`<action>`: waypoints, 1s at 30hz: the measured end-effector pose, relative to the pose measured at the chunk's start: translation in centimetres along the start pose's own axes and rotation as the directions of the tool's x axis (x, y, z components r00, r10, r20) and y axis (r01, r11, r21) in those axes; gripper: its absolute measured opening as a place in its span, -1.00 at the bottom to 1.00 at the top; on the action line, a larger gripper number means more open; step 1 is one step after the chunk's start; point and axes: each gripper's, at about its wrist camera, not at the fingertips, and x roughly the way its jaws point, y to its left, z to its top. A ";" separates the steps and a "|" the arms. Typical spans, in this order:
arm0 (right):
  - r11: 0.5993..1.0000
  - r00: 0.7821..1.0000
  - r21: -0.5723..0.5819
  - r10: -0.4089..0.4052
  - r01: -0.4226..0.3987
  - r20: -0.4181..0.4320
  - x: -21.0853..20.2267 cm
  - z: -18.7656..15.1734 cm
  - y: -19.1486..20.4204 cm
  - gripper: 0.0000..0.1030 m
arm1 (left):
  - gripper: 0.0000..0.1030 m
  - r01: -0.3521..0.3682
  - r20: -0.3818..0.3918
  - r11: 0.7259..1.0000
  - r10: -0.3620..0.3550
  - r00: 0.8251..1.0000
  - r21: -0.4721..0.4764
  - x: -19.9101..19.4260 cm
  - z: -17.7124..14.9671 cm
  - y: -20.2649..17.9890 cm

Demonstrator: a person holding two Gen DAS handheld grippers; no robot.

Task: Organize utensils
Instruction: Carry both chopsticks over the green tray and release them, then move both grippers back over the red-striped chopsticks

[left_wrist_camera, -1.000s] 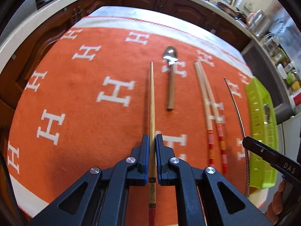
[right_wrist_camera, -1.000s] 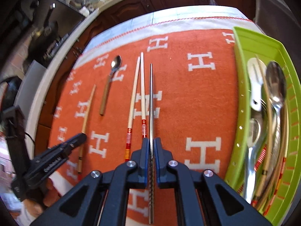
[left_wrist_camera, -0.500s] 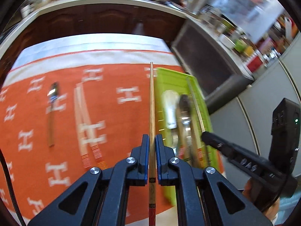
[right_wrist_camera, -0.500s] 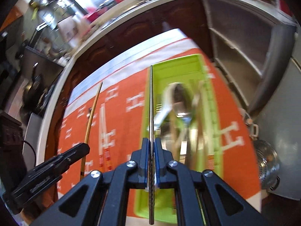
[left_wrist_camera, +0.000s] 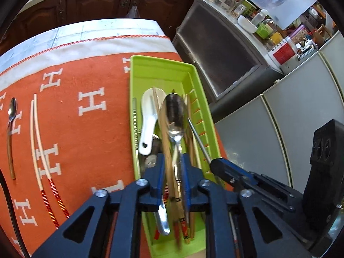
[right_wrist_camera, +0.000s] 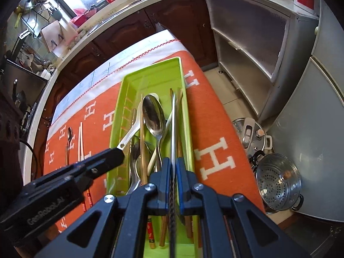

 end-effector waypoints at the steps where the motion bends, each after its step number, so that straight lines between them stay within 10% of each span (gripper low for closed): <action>1: 1.000 1.000 0.008 0.006 -0.006 -0.002 0.0 0.0 -0.1 -0.87 | -0.61 -0.006 0.002 1.000 0.006 1.000 0.001 -0.1 -0.1 0.1; 20: 0.991 0.996 -0.093 0.094 -0.094 -0.004 -0.9 -1.4 4.4 -0.87 | -0.50 -0.170 0.103 0.985 0.169 0.980 0.003 -8.2 -3.2 7.2; 30: 0.962 0.985 -0.214 0.160 -0.170 -0.063 0.1 -2.9 10.0 -0.87 | -0.16 -0.286 0.199 0.950 0.307 0.931 -0.125 -13.4 -5.7 13.5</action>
